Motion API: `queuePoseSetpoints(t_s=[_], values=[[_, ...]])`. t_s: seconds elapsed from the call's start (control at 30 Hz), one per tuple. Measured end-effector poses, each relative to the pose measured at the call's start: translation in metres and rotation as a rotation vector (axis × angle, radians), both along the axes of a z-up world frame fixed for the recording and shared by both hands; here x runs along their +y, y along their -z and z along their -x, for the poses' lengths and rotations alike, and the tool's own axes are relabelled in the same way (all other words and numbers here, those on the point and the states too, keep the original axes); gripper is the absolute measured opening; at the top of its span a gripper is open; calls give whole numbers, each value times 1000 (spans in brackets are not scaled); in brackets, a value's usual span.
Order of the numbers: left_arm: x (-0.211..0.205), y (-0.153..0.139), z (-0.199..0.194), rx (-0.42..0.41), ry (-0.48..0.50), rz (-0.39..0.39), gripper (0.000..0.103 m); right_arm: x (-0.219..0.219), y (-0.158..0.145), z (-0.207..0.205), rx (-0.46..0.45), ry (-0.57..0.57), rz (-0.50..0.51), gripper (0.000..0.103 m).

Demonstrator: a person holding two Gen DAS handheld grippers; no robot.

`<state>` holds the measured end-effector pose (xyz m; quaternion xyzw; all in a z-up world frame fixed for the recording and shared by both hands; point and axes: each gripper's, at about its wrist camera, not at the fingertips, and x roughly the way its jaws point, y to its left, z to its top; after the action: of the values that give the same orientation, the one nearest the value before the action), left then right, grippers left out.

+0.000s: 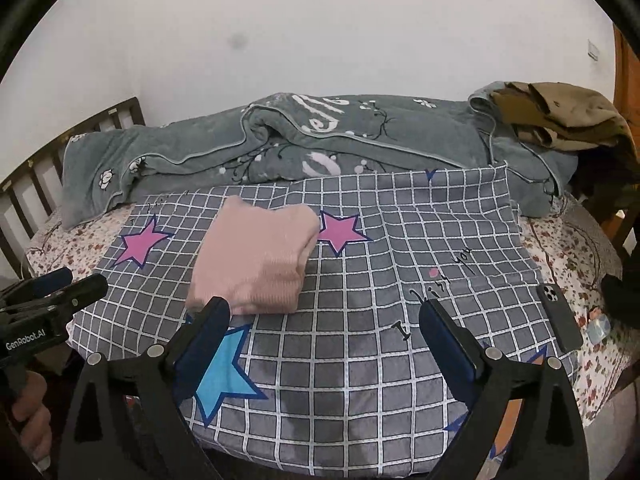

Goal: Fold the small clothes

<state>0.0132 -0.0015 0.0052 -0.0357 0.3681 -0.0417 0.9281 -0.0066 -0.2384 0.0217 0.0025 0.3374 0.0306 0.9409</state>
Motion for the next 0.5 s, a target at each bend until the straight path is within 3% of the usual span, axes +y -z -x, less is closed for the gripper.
queuePoseSetpoints(t_s=[0.5], values=[[7, -1, 9, 3, -14, 12, 83, -2, -1, 10, -3, 3, 5, 94]])
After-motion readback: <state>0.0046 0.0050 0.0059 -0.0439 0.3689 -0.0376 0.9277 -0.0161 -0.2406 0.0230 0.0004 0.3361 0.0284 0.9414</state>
